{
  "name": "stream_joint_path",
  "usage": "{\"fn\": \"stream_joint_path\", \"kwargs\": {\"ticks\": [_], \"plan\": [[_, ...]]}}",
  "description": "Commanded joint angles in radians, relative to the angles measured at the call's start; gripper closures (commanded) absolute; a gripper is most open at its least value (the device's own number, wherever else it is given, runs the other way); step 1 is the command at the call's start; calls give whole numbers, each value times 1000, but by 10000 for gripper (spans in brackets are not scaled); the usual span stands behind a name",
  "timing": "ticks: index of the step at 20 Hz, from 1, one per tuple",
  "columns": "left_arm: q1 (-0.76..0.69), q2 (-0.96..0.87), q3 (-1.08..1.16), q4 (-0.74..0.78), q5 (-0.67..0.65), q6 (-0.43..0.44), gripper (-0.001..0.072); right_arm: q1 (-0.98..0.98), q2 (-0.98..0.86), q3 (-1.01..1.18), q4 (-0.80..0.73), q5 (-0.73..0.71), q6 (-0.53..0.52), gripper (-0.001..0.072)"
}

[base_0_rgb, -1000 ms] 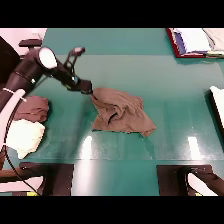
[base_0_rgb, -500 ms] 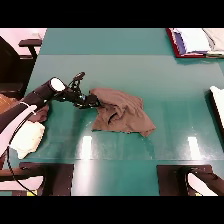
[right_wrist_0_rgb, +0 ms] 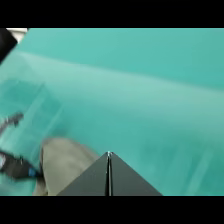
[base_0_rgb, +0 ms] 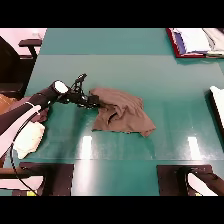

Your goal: Fold the shirts.

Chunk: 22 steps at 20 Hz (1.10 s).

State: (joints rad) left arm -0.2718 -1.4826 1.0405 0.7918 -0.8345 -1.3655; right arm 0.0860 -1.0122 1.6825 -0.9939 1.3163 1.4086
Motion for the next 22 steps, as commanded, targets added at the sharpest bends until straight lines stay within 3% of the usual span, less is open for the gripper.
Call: {"fn": "stream_joint_path", "kwargs": {"ticks": [1,4,5,6,7,12,17,18,22], "plan": [[70,32,69,72,-66,20,678,-23,3,-139,-2,89,8,697],[125,84,134,187,-113,21,678,-58,5,-381,-3,125,16,696],[125,93,143,231,-118,21,678,-68,2,-481,-2,113,16,643],[125,97,143,253,-123,21,678,-72,-7,-571,-1,95,16,386],[125,95,143,258,-128,21,678,-71,-24,-665,1,77,16,219],[125,89,143,288,-138,21,678,68,-182,-956,143,-95,-25,222],[125,89,143,332,-172,21,678,271,-367,-912,214,-269,-48,225],[125,89,143,339,-182,21,677,291,-393,-883,213,-282,-48,268],[125,89,143,419,-216,20,678,316,-451,-758,159,-276,-48,680]]}}
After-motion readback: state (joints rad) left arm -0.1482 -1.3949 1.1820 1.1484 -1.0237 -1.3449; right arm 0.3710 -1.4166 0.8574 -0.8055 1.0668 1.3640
